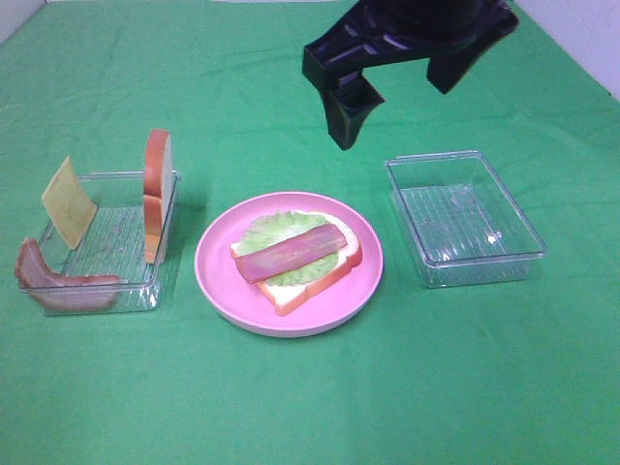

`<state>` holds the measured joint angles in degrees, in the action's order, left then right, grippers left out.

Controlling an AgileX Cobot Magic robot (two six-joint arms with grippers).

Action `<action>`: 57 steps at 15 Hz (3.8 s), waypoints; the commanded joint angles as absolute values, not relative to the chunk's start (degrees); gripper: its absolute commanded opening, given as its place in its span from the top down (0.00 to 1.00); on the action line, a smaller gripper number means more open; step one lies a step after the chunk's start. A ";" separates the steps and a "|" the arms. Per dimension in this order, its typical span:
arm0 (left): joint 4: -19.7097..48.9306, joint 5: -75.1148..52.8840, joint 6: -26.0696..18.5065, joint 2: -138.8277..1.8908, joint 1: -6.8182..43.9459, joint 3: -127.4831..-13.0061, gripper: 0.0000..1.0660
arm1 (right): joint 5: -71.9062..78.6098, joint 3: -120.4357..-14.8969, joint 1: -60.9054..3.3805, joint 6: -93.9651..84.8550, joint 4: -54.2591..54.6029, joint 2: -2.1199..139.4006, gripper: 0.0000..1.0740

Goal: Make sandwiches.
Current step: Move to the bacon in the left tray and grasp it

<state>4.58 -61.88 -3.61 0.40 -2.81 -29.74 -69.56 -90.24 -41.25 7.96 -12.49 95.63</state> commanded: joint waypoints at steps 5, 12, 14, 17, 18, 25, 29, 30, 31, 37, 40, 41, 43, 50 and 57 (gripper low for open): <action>4.87 -61.82 -3.61 0.52 -3.09 -29.68 0.06 | -76.32 -55.81 -41.14 12.83 -9.97 66.58 0.10; 4.87 -61.82 -3.61 0.52 -3.09 -29.68 0.06 | -76.26 -35.07 -37.47 12.83 -9.05 47.56 0.10; 4.87 -61.82 -3.61 0.52 -3.09 -29.68 0.06 | -75.40 -32.20 -29.97 12.78 -9.34 43.32 0.10; 4.87 -61.82 -3.61 0.52 -3.09 -29.68 0.06 | -70.76 -29.11 -12.32 12.78 -9.68 31.91 0.10; 4.87 -61.82 -3.61 0.52 -3.09 -29.68 0.06 | -69.16 -28.76 -7.68 12.78 -9.45 27.22 0.10; 4.87 -61.82 -3.61 0.52 -3.09 -29.68 0.06 | -63.60 -26.24 0.11 9.28 -8.88 3.44 0.10; 4.81 -61.82 -3.55 0.52 -3.09 -29.68 0.06 | -63.54 -26.18 0.06 8.71 -8.65 -1.72 0.10; 4.87 -61.82 -3.61 0.52 -3.09 -29.68 0.06 | -63.48 -26.18 0.06 8.14 -8.59 -2.01 0.10; 4.87 -61.82 -3.61 0.52 -3.09 -29.68 0.06 | -63.37 -26.18 0.06 7.45 -8.02 -2.18 0.10; 4.87 -61.82 -3.61 0.57 -3.09 -29.68 0.06 | -63.37 -26.18 0.06 7.62 -7.96 -2.18 0.10; 4.87 -61.82 -3.61 0.57 -3.09 -29.68 0.06 | -63.37 -26.18 0.06 7.62 -7.96 -2.18 0.10; 4.87 -61.82 -3.61 0.57 -3.09 -29.68 0.06 | -63.37 -26.18 0.06 7.62 -7.96 -2.18 0.10; 4.87 -61.82 -3.61 0.57 -3.09 -29.68 0.06 | -63.37 -26.18 0.06 7.62 -7.96 -2.18 0.10; 3.72 -61.76 -2.12 0.46 -3.09 -29.68 0.08 | -63.37 -26.18 0.06 7.62 -7.79 -2.12 0.10; 3.78 -51.39 -2.12 -5.33 -3.09 -32.03 0.08 | -63.37 -26.18 0.06 7.62 -7.79 -2.12 0.10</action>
<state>3.95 -53.11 -2.52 -4.98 -2.81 -31.68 -63.88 -26.41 -0.23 8.08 -7.91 -0.17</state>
